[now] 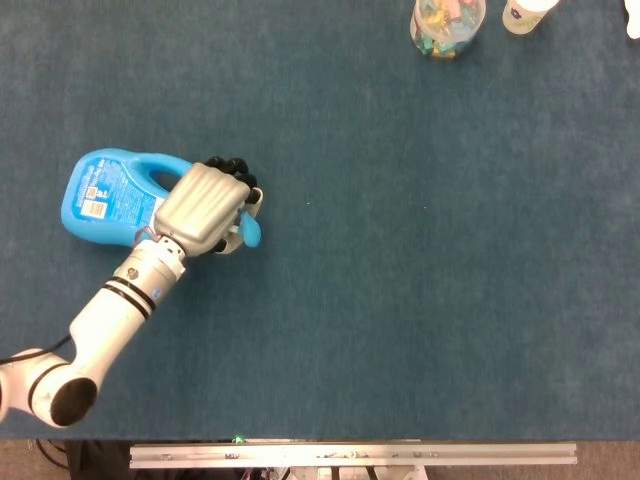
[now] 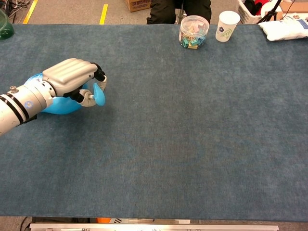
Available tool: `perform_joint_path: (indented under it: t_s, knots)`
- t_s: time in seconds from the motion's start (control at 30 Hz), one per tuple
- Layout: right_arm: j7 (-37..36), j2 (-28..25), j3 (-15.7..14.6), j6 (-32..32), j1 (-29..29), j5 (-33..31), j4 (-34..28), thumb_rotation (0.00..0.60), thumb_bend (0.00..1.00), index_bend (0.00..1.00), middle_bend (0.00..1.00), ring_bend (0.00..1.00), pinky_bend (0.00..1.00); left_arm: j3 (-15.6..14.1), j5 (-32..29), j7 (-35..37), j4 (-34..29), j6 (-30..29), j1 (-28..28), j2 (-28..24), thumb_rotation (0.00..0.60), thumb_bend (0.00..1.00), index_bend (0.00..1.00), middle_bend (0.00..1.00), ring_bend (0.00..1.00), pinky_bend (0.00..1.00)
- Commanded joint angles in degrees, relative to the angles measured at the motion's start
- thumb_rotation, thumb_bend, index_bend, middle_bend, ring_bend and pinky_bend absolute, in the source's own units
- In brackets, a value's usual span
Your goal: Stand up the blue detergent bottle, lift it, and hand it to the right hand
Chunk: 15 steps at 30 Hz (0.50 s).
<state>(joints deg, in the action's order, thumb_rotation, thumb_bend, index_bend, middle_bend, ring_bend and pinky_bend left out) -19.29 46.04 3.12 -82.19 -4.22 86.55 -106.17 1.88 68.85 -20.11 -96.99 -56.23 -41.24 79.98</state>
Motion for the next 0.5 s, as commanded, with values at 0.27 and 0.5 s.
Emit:
perform_joint_path:
  t_s: [0.27, 0.5]
  knots:
    - [0.07, -0.07, 0.13, -0.08, 0.04, -0.3, -0.17, 0.6, 0.01, 0.22, 0.31, 0.19, 0.2, 2.92, 4.28, 11.16, -4.98, 3.54, -1.01, -6.34, 0.6, 0.42, 0.75, 0.51, 0.36, 0.42]
    - [0.14, 0.02, 0.2, -0.07, 0.01, -0.34, -0.27, 0.6, 0.01, 0.22, 0.31, 0.19, 0.2, 5.05, 6.03, 17.57, -6.86, 6.43, -2.5, -11.02, 0.6, 0.42, 0.74, 0.53, 0.37, 0.43]
